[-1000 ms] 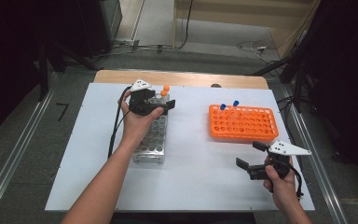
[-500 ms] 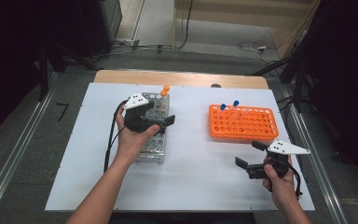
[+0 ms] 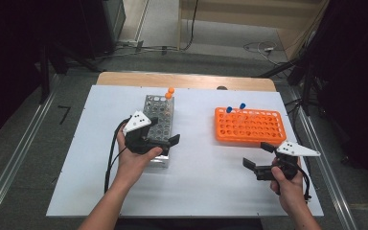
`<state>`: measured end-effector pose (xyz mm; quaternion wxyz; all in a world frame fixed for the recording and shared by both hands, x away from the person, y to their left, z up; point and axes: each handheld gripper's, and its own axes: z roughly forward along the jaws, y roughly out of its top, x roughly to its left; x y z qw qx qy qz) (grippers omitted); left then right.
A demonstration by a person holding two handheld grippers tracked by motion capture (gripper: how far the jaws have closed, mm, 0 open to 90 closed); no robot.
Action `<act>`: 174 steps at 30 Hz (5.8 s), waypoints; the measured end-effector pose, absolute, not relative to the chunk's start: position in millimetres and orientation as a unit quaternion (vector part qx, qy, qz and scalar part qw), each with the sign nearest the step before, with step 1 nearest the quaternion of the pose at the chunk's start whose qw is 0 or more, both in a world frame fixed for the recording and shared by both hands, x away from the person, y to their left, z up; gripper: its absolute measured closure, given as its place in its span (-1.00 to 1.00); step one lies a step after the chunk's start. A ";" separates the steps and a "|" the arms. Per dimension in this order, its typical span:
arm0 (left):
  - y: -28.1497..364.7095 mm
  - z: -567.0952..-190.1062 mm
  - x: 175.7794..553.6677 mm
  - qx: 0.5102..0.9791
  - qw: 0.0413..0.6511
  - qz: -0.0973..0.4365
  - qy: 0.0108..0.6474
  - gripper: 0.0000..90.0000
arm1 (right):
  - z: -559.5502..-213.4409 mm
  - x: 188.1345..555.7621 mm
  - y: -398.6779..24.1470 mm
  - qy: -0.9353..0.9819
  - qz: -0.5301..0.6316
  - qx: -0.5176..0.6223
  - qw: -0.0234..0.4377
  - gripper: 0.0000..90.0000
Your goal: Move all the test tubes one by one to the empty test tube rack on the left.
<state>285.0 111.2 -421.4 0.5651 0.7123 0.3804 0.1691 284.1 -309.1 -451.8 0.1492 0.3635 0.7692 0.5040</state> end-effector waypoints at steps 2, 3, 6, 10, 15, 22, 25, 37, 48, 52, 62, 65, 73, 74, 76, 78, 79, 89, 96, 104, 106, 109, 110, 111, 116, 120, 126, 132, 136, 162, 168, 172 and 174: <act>110.4 -422.8 280.6 0.712 0.567 0.168 0.378 -1.00 | -450.3 285.7 -309.5 0.764 0.507 0.369 0.150 -1.00; 110.1 -423.3 278.5 0.714 0.566 0.168 0.377 -1.00 | -449.6 286.9 -310.0 0.763 0.508 0.371 0.151 -1.00; 108.9 -425.3 273.4 0.714 0.568 0.165 0.375 -1.00 | -448.2 291.4 -312.0 0.755 0.513 0.379 0.153 -1.00; 109.1 -428.5 269.0 0.713 0.569 0.161 0.377 -1.00 | -445.5 298.7 -312.8 0.746 0.514 0.391 0.164 -0.90; 111.6 -430.8 266.4 0.712 0.569 0.159 0.380 -1.00 | -443.1 310.8 -310.6 0.743 0.502 0.403 0.184 -0.72; 114.2 -433.1 264.7 0.709 0.569 0.157 0.385 -1.00 | -448.5 336.1 -312.0 0.729 0.484 0.437 0.209 -0.39; 114.4 -434.0 265.0 0.708 0.570 0.155 0.387 -1.00 | -452.3 348.6 -310.4 0.725 0.475 0.447 0.221 -0.23; 111.9 -437.5 264.9 0.710 0.568 0.149 0.388 -1.00 | -469.9 391.2 -302.1 0.717 0.456 0.476 0.227 0.25; 110.5 -438.6 265.2 0.712 0.569 0.143 0.387 -1.00 | -482.1 397.7 -293.9 0.713 0.448 0.478 0.249 0.59; 110.1 -438.5 264.7 0.712 0.568 0.145 0.386 -1.00 | -481.5 397.3 -293.9 0.709 0.448 0.480 0.258 0.65; 109.0 -438.3 264.5 0.713 0.568 0.147 0.385 -1.00 | -460.5 382.5 -304.7 0.693 0.478 0.468 0.269 0.65; 108.8 -438.1 264.2 0.713 0.568 0.148 0.384 -1.00 | -454.1 375.2 -306.9 0.693 0.489 0.458 0.265 0.65; 106.0 -436.9 263.1 0.716 0.568 0.147 0.379 -1.00 | -446.2 354.7 -310.8 0.698 0.499 0.449 0.249 0.65; 105.7 -436.7 263.1 0.716 0.568 0.147 0.378 -1.00 | -446.3 352.3 -310.9 0.701 0.498 0.446 0.248 0.65; 105.1 -436.2 262.8 0.716 0.568 0.147 0.377 -1.00 | -446.6 347.0 -310.6 0.705 0.495 0.445 0.245 0.65; 104.7 -435.8 262.3 0.716 0.568 0.147 0.377 -1.00 | -447.2 340.5 -310.7 0.712 0.498 0.434 0.238 0.65; 104.6 -435.6 262.2 0.716 0.568 0.148 0.377 -1.00 | -447.1 337.6 -310.7 0.714 0.498 0.431 0.237 0.65; 101.2 -433.6 260.5 0.719 0.570 0.147 0.370 -1.00 | -440.4 310.0 -301.5 0.734 0.506 0.404 0.204 0.65; 98.2 -431.0 258.2 0.721 0.572 0.147 0.364 -1.00 | -439.5 295.3 -280.3 0.753 0.516 0.370 0.173 0.65; 90.7 -429.5 255.7 0.726 0.573 0.144 0.352 -0.97 | -441.0 287.9 -254.2 0.778 0.522 0.325 0.133 0.65; 89.0 -429.0 255.4 0.727 0.575 0.142 0.348 -0.95 | -442.5 286.5 -248.8 0.783 0.519 0.320 0.126 0.65; 85.7 -427.4 254.6 0.728 0.577 0.140 0.342 -0.92 | -444.1 284.2 -241.1 0.790 0.515 0.312 0.119 0.65; 84.5 -427.0 254.4 0.728 0.579 0.140 0.340 -0.91 | -444.5 283.3 -237.6 0.792 0.514 0.307 0.117 0.65; 83.3 -426.7 254.1 0.728 0.580 0.138 0.338 -0.89 | -444.8 282.5 -234.7 0.794 0.514 0.304 0.116 0.65; 77.3 -426.2 252.5 0.733 0.581 0.134 0.325 -0.76 | -445.0 277.7 -220.2 0.804 0.511 0.286 0.107 0.65; 73.6 -426.7 251.4 0.737 0.583 0.133 0.316 -0.65 | -445.0 274.3 -209.0 0.811 0.507 0.273 0.102 0.65; 65.8 -426.6 249.6 0.741 0.588 0.128 0.299 -0.39 | -446.5 270.2 -195.0 0.823 0.499 0.255 0.094 0.65; 54.2 -425.4 247.9 0.750 0.589 0.122 0.276 -0.07 | -446.4 265.7 -184.3 0.831 0.495 0.239 0.086 0.65; 46.0 -426.9 246.3 0.759 0.581 0.125 0.267 0.12 | -445.3 263.7 -180.7 0.832 0.495 0.235 0.081 0.65; 38.8 -432.1 245.9 0.772 0.574 0.128 0.243 0.70 | -444.9 260.6 -175.5 0.840 0.493 0.220 0.055 0.65; 38.5 -432.2 245.0 0.771 0.574 0.133 0.242 0.71 | -445.7 260.7 -175.8 0.840 0.494 0.220 0.054 0.63; 41.5 -431.1 246.2 0.765 0.580 0.133 0.247 0.71 | -446.2 260.9 -178.0 0.837 0.497 0.220 0.056 0.42; 44.9 -430.5 248.1 0.761 0.582 0.132 0.253 0.71 | -446.3 261.1 -181.2 0.832 0.507 0.219 0.056 0.16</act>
